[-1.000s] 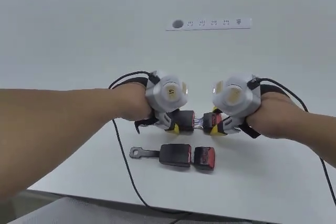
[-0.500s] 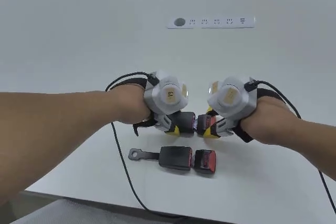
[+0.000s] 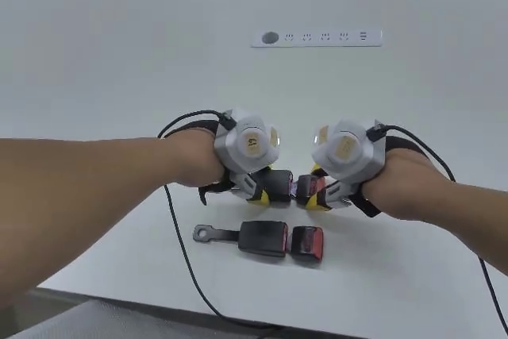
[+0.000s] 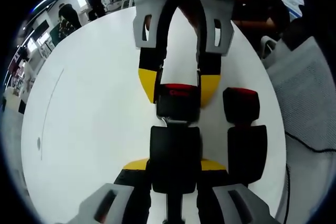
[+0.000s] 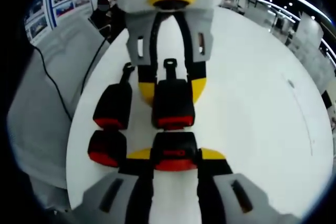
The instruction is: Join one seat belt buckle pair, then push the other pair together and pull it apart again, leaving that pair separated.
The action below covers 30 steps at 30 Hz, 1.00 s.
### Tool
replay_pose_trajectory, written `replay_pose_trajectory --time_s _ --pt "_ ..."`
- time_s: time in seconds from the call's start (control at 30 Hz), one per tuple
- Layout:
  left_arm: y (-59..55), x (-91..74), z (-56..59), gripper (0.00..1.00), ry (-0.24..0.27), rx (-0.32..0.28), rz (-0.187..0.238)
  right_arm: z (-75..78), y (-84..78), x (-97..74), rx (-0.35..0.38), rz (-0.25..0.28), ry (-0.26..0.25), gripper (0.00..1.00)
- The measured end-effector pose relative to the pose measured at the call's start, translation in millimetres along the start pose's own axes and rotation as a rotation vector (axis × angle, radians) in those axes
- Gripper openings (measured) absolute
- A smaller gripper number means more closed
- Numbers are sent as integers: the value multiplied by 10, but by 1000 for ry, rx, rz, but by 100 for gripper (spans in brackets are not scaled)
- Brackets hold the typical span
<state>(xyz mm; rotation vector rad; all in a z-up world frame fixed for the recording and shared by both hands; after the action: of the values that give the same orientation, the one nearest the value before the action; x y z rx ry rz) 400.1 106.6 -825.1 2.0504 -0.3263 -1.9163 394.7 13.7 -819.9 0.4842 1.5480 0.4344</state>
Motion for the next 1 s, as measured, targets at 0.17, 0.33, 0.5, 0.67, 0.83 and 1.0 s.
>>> replay_pose_trajectory --time_s 0.17,0.33,0.5,0.67,0.83,1.0 --pt "-1 5 0 33 3 -2 -10 1 -110 -74 3 -21 -3 29" --pt "7 2 5 33 4 -4 -18 1 -141 -91 -1 -14 -1 30" --pt "8 -4 9 33 5 -9 -13 17 -359 -229 5 -33 -10 30" --pt "9 -3 4 33 5 -7 -12 7 -624 -403 15 -58 -21 31" --pt "2 -2 -4 33 7 -13 -8 -39 -875 -587 22 -88 -16 31" --pt "26 -12 2 34 10 -21 -15 -41 -1118 -733 16 -122 -27 32"
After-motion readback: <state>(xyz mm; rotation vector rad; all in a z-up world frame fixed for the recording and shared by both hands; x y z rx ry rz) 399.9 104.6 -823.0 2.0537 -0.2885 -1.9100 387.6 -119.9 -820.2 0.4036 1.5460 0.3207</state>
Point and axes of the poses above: the centre of the closed fingertips' face, and the gripper's own axes: x roughly forward along the fingers, z roughly to its right, y roughly out of its top, the point moved 4 cm from there along -x, roughly backward along the fingers, and after that the axes turned 3 degrees about y, right-handed, at the moved point
